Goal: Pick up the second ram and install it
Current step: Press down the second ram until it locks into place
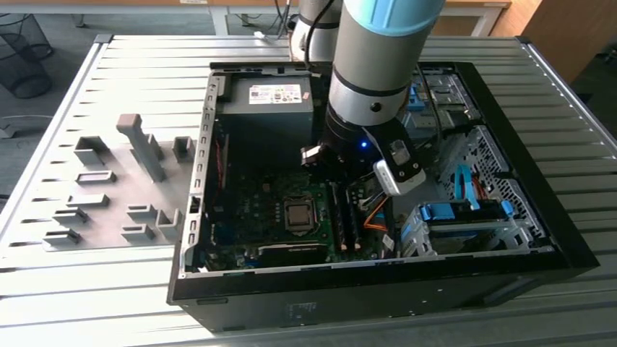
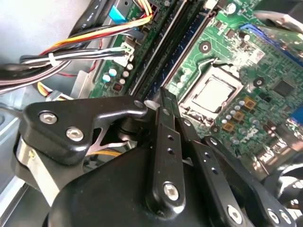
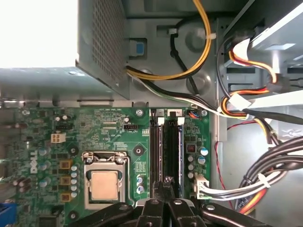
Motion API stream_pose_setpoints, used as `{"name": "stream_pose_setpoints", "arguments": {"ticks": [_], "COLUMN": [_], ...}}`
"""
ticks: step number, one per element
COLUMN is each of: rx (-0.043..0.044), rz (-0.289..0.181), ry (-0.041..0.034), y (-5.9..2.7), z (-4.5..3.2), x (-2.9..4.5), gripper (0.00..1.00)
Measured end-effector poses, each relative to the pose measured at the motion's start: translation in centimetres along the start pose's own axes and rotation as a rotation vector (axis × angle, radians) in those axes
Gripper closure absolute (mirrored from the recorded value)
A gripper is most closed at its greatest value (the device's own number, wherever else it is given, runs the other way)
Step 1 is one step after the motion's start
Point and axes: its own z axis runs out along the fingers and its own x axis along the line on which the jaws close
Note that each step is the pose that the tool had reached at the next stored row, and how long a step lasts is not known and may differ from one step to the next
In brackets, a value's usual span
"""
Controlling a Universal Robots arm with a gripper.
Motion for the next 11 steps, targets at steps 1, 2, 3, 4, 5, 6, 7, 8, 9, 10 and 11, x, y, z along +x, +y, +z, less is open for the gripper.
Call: {"name": "stream_pose_setpoints", "arguments": {"ticks": [1,2,3,4,5,6,7,8,9,10,11], "rx": [0.0001,0.0002,0.0000,0.0000,-0.0002,-0.0001,-0.0001,0.0001,0.0001,0.0001,0.0000], "rz": [0.000,0.000,0.000,0.000,0.000,0.000,0.000,0.000,0.000,0.000,0.000], "ry": [0.0000,0.0001,0.0000,0.0000,-0.0001,0.0000,0.0000,0.0000,0.0001,0.0001,0.0000], "y": [0.00,0.01,0.01,0.01,0.01,0.01,0.01,0.01,0.01,0.01,0.01], "z": [-0.21,-0.34,-0.37,-0.37,-0.36,-0.37,-0.37,-0.39,-0.40,-0.41,-0.41], "x": [0.00,0.01,0.01,0.01,0.01,0.01,0.01,0.01,0.01,0.01,0.01], "gripper": [0.90,0.90,0.90,0.90,0.90,0.90,0.90,0.90,0.90,0.90,0.90]}}
